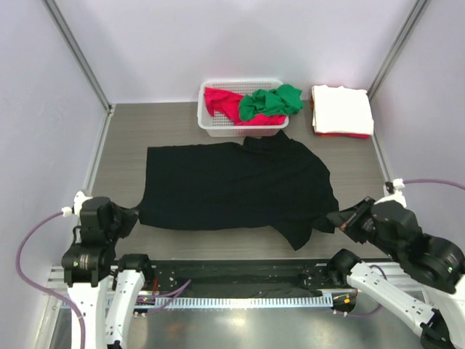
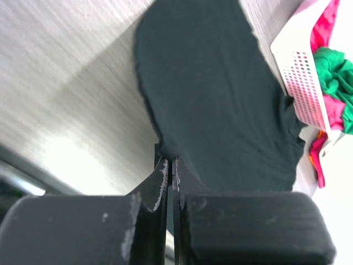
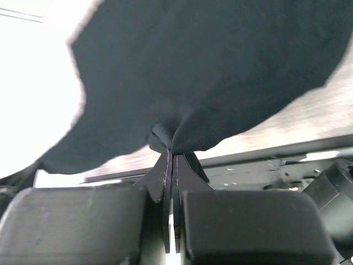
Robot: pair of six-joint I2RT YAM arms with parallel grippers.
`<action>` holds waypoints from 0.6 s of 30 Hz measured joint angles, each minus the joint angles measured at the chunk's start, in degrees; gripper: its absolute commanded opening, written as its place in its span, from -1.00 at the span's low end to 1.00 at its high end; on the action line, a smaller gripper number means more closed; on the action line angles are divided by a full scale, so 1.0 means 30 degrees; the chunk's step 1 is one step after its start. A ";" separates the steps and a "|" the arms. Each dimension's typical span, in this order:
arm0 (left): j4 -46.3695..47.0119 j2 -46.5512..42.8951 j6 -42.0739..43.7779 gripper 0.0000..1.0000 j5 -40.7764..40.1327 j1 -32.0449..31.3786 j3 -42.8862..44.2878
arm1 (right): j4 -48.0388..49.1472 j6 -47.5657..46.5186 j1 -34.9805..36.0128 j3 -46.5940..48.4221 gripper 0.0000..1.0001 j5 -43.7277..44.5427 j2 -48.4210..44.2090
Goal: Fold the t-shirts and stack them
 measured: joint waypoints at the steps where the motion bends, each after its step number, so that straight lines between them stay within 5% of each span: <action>1: -0.0437 -0.0189 0.0000 -1.00 0.0015 0.0007 0.0328 | -0.0036 -0.0007 -0.0022 0.0270 -0.97 -0.0015 -0.0299; 8: -0.2710 -0.0554 0.0189 -1.00 0.0058 0.0000 0.2579 | -0.0568 -0.0262 -0.1049 0.1071 -0.97 -0.0299 -0.1027; 18: -0.2120 0.1384 0.0328 -1.00 0.0321 0.0000 -0.0248 | -0.0707 -0.1399 -0.1158 0.0576 -0.98 0.0663 0.2382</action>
